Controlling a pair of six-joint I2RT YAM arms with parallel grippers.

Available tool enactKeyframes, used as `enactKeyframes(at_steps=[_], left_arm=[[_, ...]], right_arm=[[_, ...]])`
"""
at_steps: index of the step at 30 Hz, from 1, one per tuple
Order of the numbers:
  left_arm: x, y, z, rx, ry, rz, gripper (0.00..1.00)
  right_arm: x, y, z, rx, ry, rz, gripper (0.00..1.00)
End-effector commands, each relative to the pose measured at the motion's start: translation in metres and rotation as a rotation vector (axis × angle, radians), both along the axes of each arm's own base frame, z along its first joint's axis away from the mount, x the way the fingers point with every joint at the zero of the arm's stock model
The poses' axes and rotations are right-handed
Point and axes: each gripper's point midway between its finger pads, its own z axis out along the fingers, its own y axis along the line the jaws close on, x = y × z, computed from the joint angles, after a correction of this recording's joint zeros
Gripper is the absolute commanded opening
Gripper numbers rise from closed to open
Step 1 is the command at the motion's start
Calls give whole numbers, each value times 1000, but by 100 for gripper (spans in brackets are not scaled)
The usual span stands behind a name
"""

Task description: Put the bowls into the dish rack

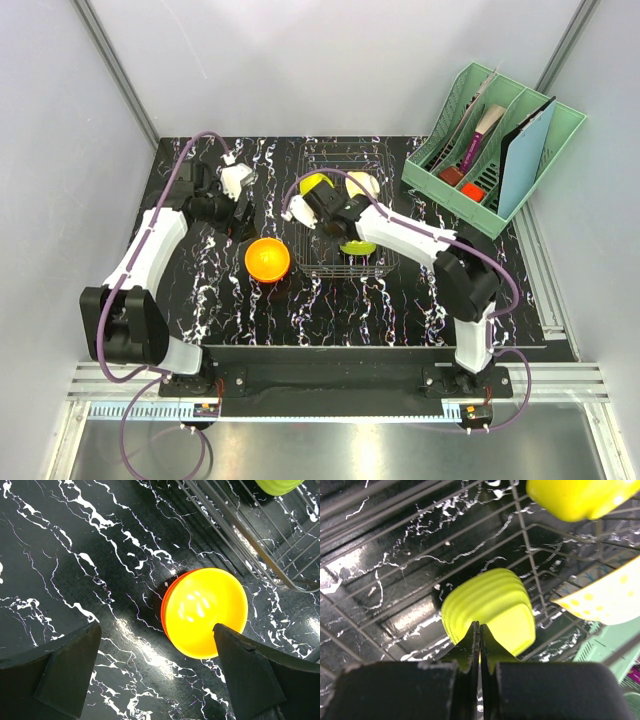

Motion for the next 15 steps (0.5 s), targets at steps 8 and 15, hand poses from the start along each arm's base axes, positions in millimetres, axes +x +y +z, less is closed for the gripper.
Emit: enactKeyframes(at_steps=[8, 15], left_arm=[[-4, 8, -22, 42, 31, -4, 99], [-7, 7, -27, 44, 41, -15, 99]], right_arm=[[10, 7, -31, -49, 3, -18, 0], [15, -2, -30, -78, -35, -25, 0]])
